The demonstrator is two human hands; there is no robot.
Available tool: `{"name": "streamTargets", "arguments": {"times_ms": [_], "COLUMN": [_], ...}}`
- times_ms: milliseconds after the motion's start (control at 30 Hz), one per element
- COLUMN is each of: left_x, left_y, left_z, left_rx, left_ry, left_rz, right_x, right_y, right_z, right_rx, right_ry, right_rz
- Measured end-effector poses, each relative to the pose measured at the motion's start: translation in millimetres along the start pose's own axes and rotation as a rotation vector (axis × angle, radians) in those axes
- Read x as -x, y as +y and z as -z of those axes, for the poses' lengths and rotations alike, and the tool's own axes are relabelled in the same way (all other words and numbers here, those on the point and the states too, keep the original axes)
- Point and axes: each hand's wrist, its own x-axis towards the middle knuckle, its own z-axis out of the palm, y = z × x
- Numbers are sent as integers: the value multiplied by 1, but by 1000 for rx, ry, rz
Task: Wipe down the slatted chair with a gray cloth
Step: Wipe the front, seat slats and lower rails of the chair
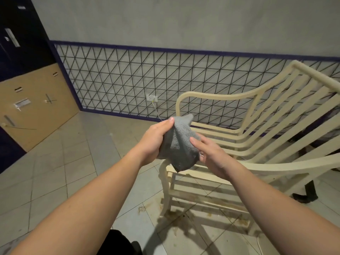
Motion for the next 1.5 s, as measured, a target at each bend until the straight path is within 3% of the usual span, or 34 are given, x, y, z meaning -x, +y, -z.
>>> {"name": "streamTargets", "arguments": {"times_ms": [67, 167, 300, 433, 633, 800, 867, 933, 967, 1033, 1133, 1300, 1400, 1500], "left_x": [-2, -9, -24, -30, -19, -13, -18, -20, -18, -15, -17, -29, -29, -28], "left_y": [8, 22, 41, 44, -37, -91, -91, -85, -82, -82, -99, -121, -130, -140], "left_z": [-6, -12, -19, -22, 0, 12, 8, -1, -9, -24, -44, -39, -19, 0], "left_rx": [23, -61, -172, -150, -300, -532, -579, -893, -1041, -1179, -1308, -1503, -1334, -845], "left_ry": [-28, -27, 7, -21, -12, 124, 252, 423, 437, 242, -110, -76, 34, 235], "left_rz": [-17, -68, -151, -205, -60, 30, -10, -156, -274, -460, -413, -366, -288, -29], "right_x": [-2, -9, -17, -10, 16, 16, 9, 0, -5, -11, -8, 13, 22, 23], "right_y": [-4, -17, -50, -72, -7, 33, 31, 27, 26, 25, 28, 43, 44, 45], "right_z": [-5, 1, 14, 25, 38, 34, 29, 26, 26, 29, 47, 67, 65, 63], "right_rx": [-33, -74, 110, 374, 677, 824, 818, 853, 876, 934, 928, 1233, 1397, 1503], "right_ry": [-26, 105, 383, 476, 330, 426, 479, 517, 520, 527, 594, 440, 305, 236], "right_rz": [-28, 6, 213, 446, 255, 164, 169, 142, 118, 107, 127, 59, 1, -54]}}
